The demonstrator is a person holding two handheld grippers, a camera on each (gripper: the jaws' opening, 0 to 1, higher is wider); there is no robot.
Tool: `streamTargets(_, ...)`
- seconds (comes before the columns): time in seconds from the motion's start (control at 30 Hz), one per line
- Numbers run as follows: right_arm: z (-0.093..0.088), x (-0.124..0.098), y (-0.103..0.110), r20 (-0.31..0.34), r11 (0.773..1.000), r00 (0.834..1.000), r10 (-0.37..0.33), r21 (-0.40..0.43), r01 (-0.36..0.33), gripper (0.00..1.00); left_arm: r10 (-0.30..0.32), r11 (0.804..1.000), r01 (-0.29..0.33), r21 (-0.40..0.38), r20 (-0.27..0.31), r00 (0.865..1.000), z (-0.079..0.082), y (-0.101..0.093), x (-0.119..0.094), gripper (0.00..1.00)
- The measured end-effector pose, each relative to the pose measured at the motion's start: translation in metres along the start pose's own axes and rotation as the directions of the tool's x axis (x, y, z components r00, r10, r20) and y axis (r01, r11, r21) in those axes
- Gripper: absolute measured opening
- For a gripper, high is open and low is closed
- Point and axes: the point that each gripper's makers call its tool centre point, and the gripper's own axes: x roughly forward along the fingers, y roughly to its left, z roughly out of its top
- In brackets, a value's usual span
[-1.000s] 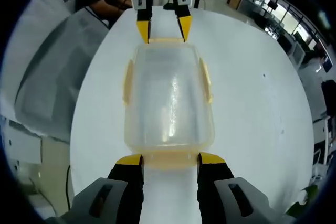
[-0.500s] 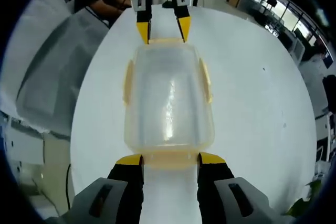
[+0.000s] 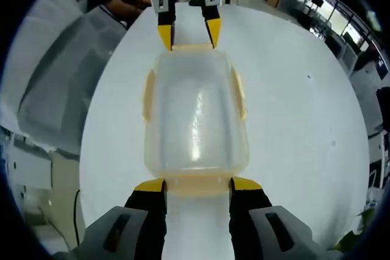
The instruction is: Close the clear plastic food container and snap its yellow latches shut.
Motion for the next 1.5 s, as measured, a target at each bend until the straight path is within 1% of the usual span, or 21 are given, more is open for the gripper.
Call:
streamTargets(0.23, -0.003, -0.001, 0.004, 0.003, 1.000, 1.000, 0.004, 0.013, -0.004, 0.38, -0.007, 1.000, 0.007, 0.003, 0.007, 1.000, 0.002, -0.003, 0.002, 0.38)
streamTargets(0.4, -0.005, -0.002, 0.007, -0.009, 1.000, 1.000, -0.001, 0.006, 0.001, 0.39, -0.011, 1.000, 0.011, 0.012, 0.010, 1.000, 0.004, -0.005, 0.004, 0.38)
streamTargets(0.47, -0.006, -0.002, 0.007, 0.004, 1.000, 1.000, -0.003, 0.023, 0.003, 0.39, -0.004, 1.000, 0.003, 0.019, 0.006, 1.000, 0.003, -0.005, 0.005, 0.38)
streamTargets(0.67, -0.006, -0.002, 0.008, 0.014, 1.000, 1.000, -0.013, 0.027, 0.013, 0.39, -0.001, 0.999, 0.001, 0.036, 0.009, 1.000, 0.003, -0.004, 0.006, 0.39)
streamTargets(0.83, -0.008, -0.002, 0.007, 0.004, 0.998, 1.000, -0.017, 0.052, 0.016, 0.40, 0.003, 0.999, -0.003, 0.035, 0.003, 1.000, 0.003, -0.004, 0.007, 0.39)
streamTargets(0.87, -0.012, -0.001, 0.007, -0.016, 0.999, 1.000, -0.022, 0.049, 0.023, 0.41, 0.002, 0.999, -0.002, 0.032, -0.002, 1.000, 0.002, -0.004, 0.007, 0.40)
streamTargets(0.9, -0.013, 0.000, 0.009, -0.017, 0.998, 1.000, -0.018, 0.054, 0.019, 0.46, 0.000, 1.000, 0.000, 0.029, -0.005, 1.000, 0.001, -0.005, 0.007, 0.43)
streamTargets(0.97, -0.011, -0.001, 0.012, -0.001, 0.995, 1.000, -0.013, 0.102, 0.013, 0.51, 0.001, 1.000, -0.001, 0.030, -0.005, 1.000, 0.001, -0.006, 0.005, 0.46)
streamTargets(1.07, -0.010, -0.009, 0.009, 0.010, 0.994, 0.999, -0.043, 0.097, 0.042, 0.48, 0.006, 1.000, -0.006, 0.020, -0.010, 1.000, -0.002, -0.007, 0.001, 0.46)
streamTargets(1.1, -0.007, -0.012, 0.010, 0.030, 0.988, 0.998, -0.052, 0.146, 0.047, 0.49, 0.003, 1.000, -0.003, -0.005, -0.005, 1.000, -0.002, -0.008, -0.002, 0.46)
streamTargets(1.17, -0.006, -0.018, 0.009, 0.046, 0.984, 0.997, -0.061, 0.171, 0.052, 0.49, 0.014, 0.999, -0.014, -0.038, 0.001, 1.000, -0.002, -0.007, -0.005, 0.46)
streamTargets(1.2, -0.005, -0.022, 0.008, 0.048, 0.979, 0.996, -0.081, 0.194, 0.070, 0.49, 0.025, 0.997, -0.024, -0.068, 0.009, 1.000, -0.002, -0.007, -0.007, 0.45)
streamTargets(1.23, -0.004, -0.025, 0.007, 0.052, 0.970, 0.994, -0.094, 0.228, 0.080, 0.48, 0.032, 0.995, -0.031, -0.100, 0.016, 0.999, -0.001, -0.006, -0.008, 0.45)
streamTargets(1.27, -0.001, -0.029, 0.009, 0.070, 0.960, 0.993, -0.099, 0.271, 0.076, 0.48, 0.036, 0.990, -0.030, -0.141, 0.039, 0.999, 0.003, -0.007, -0.010, 0.45)
streamTargets(1.3, 0.000, -0.031, 0.008, 0.077, 0.950, 0.990, -0.114, 0.300, 0.086, 0.48, 0.048, 0.985, -0.041, -0.165, 0.042, 0.998, 0.003, -0.006, -0.011, 0.45)
streamTargets(1.33, 0.000, -0.034, 0.005, 0.072, 0.938, 0.988, -0.136, 0.330, 0.105, 0.47, 0.061, 0.972, -0.049, -0.232, 0.046, 0.997, 0.004, -0.006, -0.013, 0.45)
streamTargets(1.37, -0.002, -0.035, 0.005, 0.061, 0.926, 0.987, -0.145, 0.359, 0.114, 0.46, 0.068, 0.963, -0.052, -0.266, 0.051, 0.996, 0.006, -0.007, -0.012, 0.46)
streamTargets(1.4, 0.001, -0.035, 0.005, 0.070, 0.902, 0.986, -0.153, 0.417, 0.111, 0.46, 0.086, 0.960, -0.081, -0.267, 0.007, 0.996, 0.000, -0.005, -0.013, 0.45)
streamTargets(1.43, 0.005, -0.035, 0.005, 0.092, 0.883, 0.983, -0.157, 0.458, 0.098, 0.46, 0.094, 0.952, -0.088, -0.294, 0.006, 0.996, 0.000, -0.006, -0.011, 0.45)
streamTargets(1.47, 0.006, -0.034, 0.004, 0.093, 0.857, 0.981, -0.170, 0.505, 0.101, 0.45, 0.092, 0.940, -0.078, -0.332, 0.028, 0.995, 0.004, -0.007, -0.010, 0.45)
streamTargets(1.5, 0.007, -0.035, 0.003, 0.096, 0.843, 0.979, -0.182, 0.527, 0.105, 0.45, 0.098, 0.921, -0.077, -0.383, 0.037, 0.995, 0.006, -0.007, -0.009, 0.45)
